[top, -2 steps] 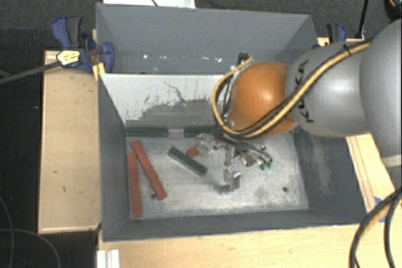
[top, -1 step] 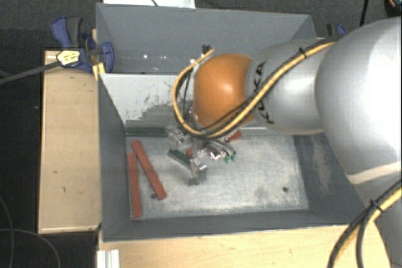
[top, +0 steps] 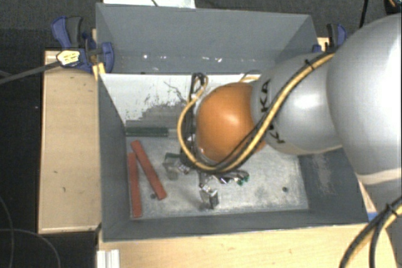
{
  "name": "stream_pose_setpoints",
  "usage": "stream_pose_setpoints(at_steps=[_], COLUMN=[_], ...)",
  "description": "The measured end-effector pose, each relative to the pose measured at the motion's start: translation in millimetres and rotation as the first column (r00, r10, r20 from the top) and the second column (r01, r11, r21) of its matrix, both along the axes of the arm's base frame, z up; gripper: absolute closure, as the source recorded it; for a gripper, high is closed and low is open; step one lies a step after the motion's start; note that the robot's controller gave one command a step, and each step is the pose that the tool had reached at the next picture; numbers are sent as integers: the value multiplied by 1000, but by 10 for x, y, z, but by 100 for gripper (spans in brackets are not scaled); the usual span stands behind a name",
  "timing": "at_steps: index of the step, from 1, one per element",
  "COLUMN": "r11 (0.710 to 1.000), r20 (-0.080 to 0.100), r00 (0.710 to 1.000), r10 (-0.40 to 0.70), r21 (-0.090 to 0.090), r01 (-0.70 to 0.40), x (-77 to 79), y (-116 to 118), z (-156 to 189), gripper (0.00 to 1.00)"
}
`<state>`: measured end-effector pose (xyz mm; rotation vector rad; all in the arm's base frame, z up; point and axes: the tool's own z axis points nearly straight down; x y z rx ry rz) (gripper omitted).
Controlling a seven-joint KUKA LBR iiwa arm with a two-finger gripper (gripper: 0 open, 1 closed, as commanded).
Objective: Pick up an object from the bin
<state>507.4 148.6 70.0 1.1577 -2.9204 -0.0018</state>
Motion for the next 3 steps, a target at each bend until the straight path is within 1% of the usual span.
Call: stream_pose_setpoints(at_steps=[1, 2, 3], r11=[995, 987, 994], r20=[9, 10, -4], r00=[995, 987, 994], r10=[95, 161, 105], r21=[-4, 3, 1], r01=[-95, -161, -105], x=[110, 857, 750], y=[-1144, -456, -543], z=[1007, 965, -7], gripper=[0, 0, 0])
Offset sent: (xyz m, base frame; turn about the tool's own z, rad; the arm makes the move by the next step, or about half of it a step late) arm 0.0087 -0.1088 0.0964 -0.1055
